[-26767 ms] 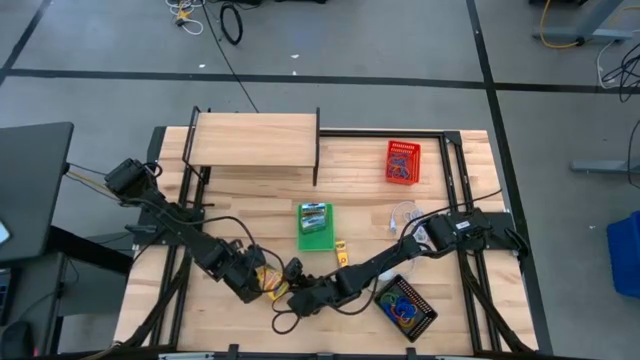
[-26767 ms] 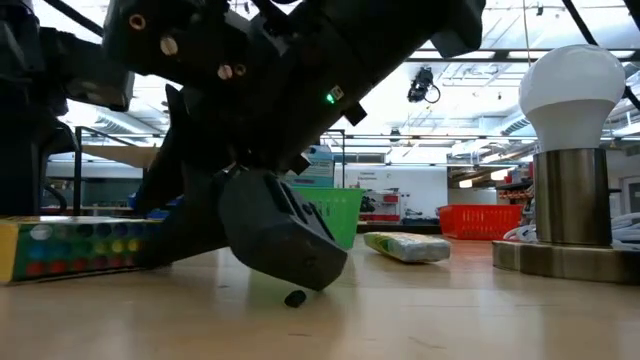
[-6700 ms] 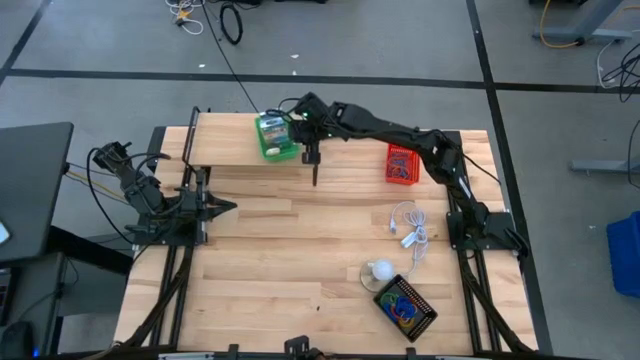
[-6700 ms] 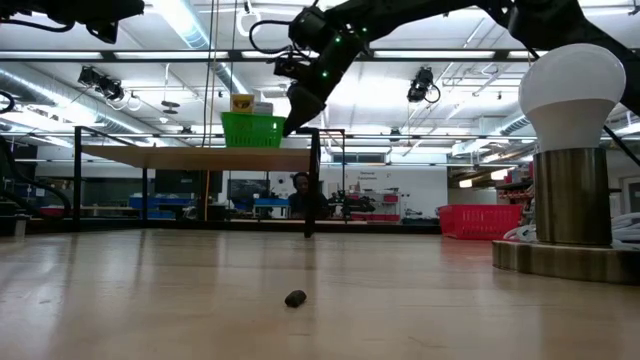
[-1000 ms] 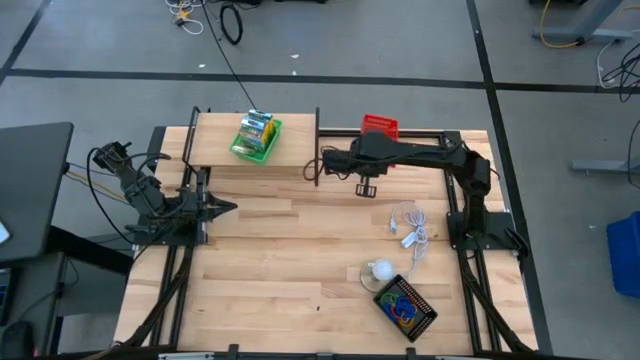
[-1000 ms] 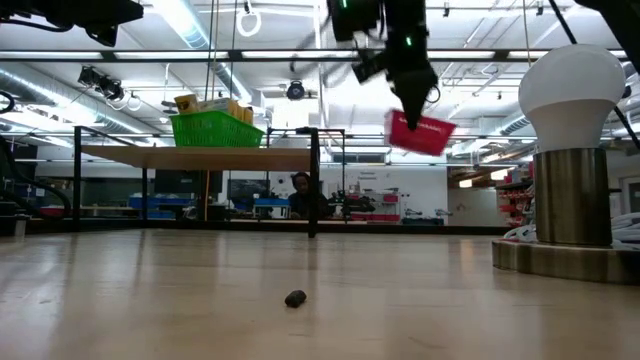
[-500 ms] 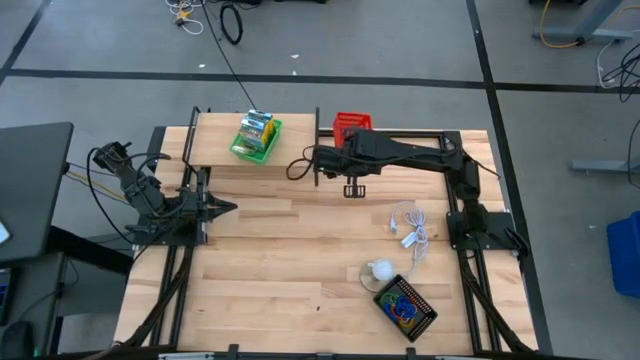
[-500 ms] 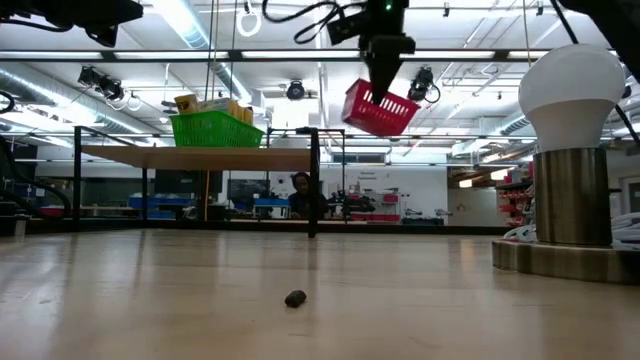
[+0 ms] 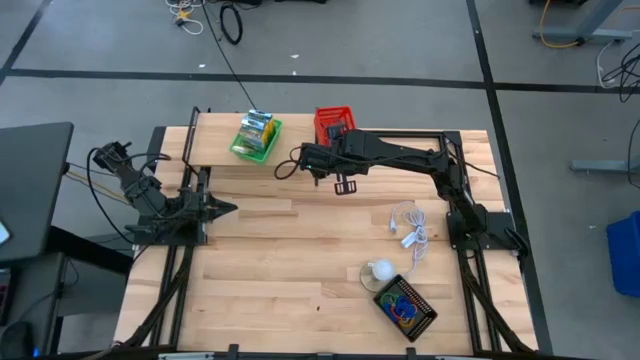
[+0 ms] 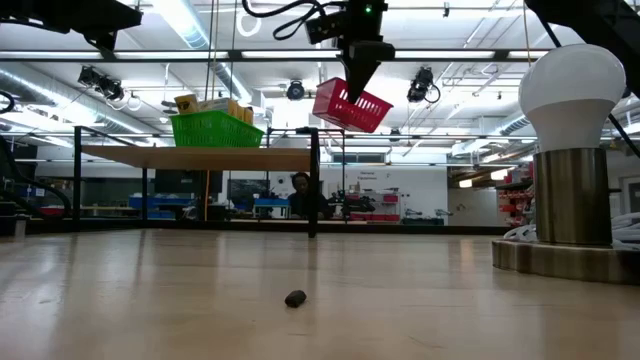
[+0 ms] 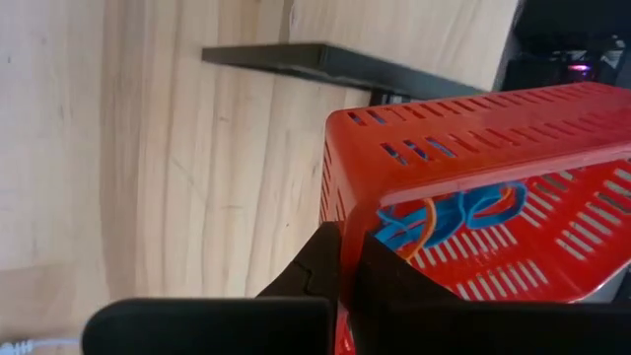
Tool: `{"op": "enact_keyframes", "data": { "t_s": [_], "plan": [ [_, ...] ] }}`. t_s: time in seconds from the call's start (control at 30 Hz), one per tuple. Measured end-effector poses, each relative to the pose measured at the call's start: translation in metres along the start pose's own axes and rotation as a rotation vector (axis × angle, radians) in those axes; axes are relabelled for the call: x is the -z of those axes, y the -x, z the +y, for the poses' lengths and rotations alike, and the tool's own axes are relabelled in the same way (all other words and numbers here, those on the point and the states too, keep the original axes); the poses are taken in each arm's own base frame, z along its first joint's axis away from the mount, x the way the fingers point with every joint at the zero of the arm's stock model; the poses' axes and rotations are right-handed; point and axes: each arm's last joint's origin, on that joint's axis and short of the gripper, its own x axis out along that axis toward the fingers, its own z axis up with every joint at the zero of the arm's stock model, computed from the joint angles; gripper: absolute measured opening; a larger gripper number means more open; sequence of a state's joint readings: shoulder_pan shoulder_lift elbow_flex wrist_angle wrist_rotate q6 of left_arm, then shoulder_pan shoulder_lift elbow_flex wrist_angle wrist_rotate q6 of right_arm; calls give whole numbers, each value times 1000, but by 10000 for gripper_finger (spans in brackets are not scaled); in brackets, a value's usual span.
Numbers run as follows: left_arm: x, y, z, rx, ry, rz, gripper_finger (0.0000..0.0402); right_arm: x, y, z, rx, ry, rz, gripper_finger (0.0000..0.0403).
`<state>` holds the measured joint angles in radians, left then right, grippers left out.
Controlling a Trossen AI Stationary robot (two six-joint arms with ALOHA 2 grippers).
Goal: Pick & Place Office Desk Supplies
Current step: Put the red basket on the shelf
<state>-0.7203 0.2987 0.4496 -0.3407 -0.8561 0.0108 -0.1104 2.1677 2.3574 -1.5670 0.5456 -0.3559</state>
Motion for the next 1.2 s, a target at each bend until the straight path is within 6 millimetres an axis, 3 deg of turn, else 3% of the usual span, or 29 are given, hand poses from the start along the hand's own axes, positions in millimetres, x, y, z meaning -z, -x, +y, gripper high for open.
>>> {"op": "enact_keyframes", "data": {
  "t_s": [0.23,0.7,1.2],
  "plan": [
    [0,0,0,-2,-1,1,9,-4,-1,1,-31,20,-34,6],
    [0,0,0,-4,9,0,9,-32,9,-2,54,56,-305,6],
    [0,0,0,3,18,0,9,-37,-2,-10,0,97,-379,6]
  ]
}}
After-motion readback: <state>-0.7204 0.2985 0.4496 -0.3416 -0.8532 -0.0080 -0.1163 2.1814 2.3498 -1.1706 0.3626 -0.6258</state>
